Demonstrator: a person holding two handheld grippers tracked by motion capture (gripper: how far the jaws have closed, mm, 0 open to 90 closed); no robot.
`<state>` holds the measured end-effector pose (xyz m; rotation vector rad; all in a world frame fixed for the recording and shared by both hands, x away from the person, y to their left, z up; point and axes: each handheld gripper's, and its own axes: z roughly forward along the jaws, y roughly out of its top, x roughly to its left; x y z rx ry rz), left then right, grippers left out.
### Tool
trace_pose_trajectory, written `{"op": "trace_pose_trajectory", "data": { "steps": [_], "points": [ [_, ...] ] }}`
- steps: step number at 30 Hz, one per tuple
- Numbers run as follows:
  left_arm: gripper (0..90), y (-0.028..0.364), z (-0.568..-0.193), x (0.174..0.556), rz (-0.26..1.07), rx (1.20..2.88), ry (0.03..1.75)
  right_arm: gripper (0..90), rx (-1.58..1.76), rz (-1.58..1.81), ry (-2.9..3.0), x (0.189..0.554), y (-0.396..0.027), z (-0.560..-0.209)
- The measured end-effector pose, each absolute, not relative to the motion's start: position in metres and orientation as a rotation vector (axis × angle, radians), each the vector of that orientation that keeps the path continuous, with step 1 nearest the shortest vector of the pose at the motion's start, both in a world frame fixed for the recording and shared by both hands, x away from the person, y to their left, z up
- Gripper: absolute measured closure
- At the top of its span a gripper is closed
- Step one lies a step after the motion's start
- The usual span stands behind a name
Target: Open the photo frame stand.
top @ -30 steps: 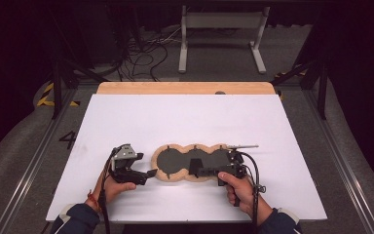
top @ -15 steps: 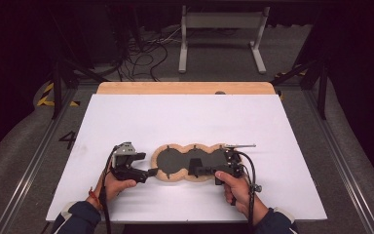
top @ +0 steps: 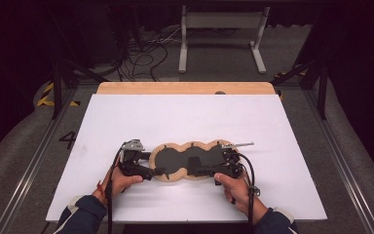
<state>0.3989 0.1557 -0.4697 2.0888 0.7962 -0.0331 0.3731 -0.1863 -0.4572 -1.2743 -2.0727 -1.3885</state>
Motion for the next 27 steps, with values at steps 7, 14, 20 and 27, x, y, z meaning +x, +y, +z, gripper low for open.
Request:
{"op": "trace_pose_trajectory", "data": {
  "steps": [7,14,20,27],
  "points": [
    [11.9,0.155,-0.470,0.399,-0.046,2.088,0.787,60.5,-1.196,-1.435,-2.192,0.371,-0.184,-0.456],
    [18.5,0.157,-0.469,0.401,-0.083,2.072,0.783,60.1,-1.148,-1.460,-2.240,0.370,-0.184,-0.456],
    [26.9,0.161,-0.465,0.405,-0.070,2.023,0.785,59.9,-1.112,-1.486,-2.306,0.368,-0.183,-0.454],
    [41.0,0.169,-0.459,0.405,-0.030,1.955,0.790,61.8,-1.125,-1.521,-2.310,0.370,-0.182,-0.456]
  ]
}}
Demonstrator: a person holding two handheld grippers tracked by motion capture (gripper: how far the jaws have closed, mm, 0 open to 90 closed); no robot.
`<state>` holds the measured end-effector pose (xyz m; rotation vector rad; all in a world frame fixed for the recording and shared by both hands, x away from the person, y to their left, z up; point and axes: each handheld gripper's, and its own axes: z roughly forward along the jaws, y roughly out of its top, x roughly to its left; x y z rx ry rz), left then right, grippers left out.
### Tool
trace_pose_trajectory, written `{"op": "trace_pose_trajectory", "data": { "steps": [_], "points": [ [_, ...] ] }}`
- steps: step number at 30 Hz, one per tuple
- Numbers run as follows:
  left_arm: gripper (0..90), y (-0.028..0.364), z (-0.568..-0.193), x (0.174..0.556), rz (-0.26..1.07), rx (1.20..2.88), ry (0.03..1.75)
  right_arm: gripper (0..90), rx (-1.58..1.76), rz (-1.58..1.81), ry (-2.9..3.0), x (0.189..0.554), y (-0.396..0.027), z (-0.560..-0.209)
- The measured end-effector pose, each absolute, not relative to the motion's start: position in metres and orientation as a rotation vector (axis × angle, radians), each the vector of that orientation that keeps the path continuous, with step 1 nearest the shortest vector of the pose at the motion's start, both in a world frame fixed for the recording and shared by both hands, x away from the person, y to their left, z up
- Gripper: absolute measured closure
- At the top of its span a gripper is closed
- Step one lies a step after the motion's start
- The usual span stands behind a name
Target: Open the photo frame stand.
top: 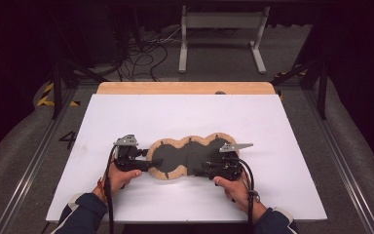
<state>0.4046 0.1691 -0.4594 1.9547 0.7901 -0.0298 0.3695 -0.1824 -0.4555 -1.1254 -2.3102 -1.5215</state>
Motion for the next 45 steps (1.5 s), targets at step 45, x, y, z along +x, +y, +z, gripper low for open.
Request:
{"op": "trace_pose_trajectory", "data": {
  "steps": [45],
  "points": [
    [46.5,0.149,-0.458,0.391,0.110,2.062,0.616,73.9,-1.111,-1.554,-2.523,0.364,-0.175,-0.447]
  ]
}}
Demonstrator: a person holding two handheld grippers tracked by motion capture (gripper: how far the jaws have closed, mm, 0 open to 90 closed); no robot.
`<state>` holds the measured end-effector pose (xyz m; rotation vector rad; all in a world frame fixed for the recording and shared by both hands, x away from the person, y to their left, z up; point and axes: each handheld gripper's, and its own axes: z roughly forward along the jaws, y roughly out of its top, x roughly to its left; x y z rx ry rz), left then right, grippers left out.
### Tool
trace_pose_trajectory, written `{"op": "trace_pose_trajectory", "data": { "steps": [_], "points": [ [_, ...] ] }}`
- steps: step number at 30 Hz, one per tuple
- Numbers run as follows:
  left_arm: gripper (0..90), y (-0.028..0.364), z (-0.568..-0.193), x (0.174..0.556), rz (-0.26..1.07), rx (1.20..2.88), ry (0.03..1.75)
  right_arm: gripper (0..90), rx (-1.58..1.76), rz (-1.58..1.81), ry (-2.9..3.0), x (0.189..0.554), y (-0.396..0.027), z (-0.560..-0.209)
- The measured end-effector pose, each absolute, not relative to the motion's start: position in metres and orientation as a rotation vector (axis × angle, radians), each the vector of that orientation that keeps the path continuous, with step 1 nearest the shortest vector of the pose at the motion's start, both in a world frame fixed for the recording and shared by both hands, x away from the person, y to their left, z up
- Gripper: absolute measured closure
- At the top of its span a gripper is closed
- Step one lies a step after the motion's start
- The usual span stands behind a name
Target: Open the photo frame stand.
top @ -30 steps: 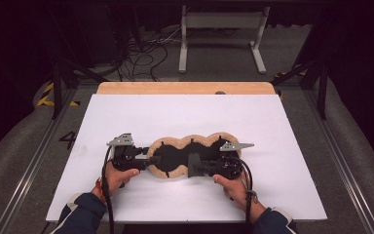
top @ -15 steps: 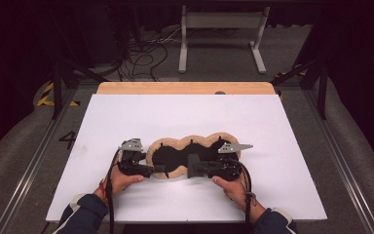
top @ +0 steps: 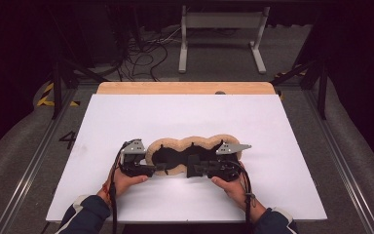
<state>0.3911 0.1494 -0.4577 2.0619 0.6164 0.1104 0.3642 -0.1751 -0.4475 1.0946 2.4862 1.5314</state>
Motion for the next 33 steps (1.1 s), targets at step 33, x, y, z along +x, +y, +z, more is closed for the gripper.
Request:
{"op": "trace_pose_trajectory", "data": {
  "steps": [33],
  "points": [
    [52.8,0.143,-0.456,0.369,0.380,2.088,0.518,76.5,0.998,1.398,2.443,0.351,-0.184,-0.439]
  ]
}}
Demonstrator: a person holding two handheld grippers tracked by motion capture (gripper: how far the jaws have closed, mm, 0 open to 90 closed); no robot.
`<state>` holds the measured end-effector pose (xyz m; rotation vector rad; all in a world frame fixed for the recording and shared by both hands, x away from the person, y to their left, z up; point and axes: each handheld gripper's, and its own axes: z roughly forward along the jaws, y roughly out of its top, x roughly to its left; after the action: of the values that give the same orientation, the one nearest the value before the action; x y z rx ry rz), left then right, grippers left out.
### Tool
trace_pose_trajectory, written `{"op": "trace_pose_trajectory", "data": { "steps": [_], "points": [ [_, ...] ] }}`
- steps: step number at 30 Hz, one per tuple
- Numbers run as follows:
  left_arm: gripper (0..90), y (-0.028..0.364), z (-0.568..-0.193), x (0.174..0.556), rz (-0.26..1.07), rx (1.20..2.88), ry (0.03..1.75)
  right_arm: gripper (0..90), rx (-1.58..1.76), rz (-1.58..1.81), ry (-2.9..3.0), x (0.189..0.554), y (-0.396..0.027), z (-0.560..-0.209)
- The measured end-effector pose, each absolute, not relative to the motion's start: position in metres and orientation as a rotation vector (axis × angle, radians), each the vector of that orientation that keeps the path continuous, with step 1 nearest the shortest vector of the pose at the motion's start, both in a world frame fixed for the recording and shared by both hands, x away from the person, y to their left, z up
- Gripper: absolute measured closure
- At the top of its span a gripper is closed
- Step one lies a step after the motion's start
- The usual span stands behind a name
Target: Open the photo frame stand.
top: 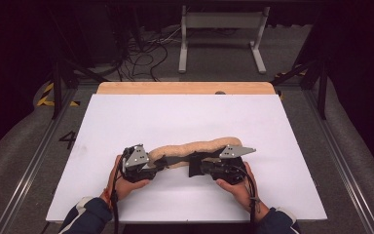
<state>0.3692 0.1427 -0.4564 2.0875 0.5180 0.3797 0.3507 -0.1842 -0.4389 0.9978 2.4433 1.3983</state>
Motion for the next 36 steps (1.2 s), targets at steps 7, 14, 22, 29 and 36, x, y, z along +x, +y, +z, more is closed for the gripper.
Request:
{"op": "trace_pose_trajectory", "data": {
  "steps": [7,14,22,29,36],
  "points": [
    [53.5,0.144,-0.456,0.368,0.361,2.088,0.501,76.8,0.957,1.371,2.444,0.343,-0.187,-0.435],
    [53.7,0.146,-0.455,0.366,0.334,2.084,0.487,77.5,0.920,1.363,2.427,0.335,-0.192,-0.430],
    [53.7,0.149,-0.454,0.364,0.333,2.082,0.493,77.5,0.894,1.352,2.398,0.327,-0.202,-0.423],
    [53.6,0.154,-0.453,0.362,0.320,2.067,0.503,76.6,0.915,1.345,2.374,0.323,-0.216,-0.422],
    [51.9,0.162,-0.449,0.357,0.341,2.060,0.505,75.8,0.941,1.332,2.355,0.320,-0.227,-0.422]
  ]
}}
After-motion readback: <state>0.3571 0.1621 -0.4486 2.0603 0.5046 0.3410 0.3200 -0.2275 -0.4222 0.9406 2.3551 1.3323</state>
